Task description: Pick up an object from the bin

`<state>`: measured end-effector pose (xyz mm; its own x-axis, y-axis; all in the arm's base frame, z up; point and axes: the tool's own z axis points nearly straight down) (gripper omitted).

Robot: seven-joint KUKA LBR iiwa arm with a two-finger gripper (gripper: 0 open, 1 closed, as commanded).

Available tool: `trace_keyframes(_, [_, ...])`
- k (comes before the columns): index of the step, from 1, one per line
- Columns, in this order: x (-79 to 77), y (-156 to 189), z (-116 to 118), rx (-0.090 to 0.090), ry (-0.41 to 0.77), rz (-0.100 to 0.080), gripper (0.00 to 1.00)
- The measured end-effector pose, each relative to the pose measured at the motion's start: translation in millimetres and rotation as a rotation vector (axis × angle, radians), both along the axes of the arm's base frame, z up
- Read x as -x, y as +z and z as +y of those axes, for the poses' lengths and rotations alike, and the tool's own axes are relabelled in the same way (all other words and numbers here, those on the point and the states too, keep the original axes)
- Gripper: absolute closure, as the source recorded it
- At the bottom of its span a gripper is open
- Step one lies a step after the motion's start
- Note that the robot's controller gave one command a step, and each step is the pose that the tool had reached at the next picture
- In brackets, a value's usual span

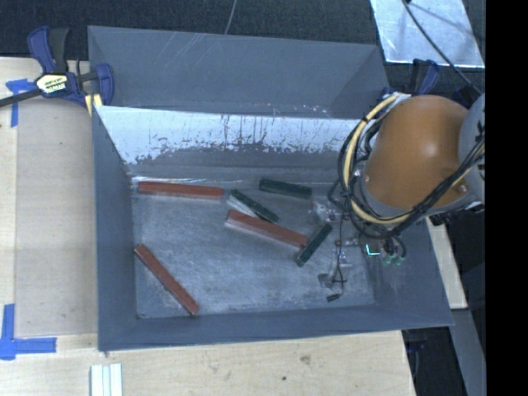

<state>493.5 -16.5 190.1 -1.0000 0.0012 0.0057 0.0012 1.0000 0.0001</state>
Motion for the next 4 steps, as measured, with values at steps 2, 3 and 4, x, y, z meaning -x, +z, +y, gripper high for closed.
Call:
trace_keyframes(2, [-6.7,-36.3,-3.8,0.001,0.095,-0.013,0.0])
trace_keyframes(3, [-45.9,-110.6,6.1,0.001,0.247,-0.015,0.0])
trace_keyframes(4, [-68.5,-114.2,-13.3,0.001,-0.005,-0.012,1.0])
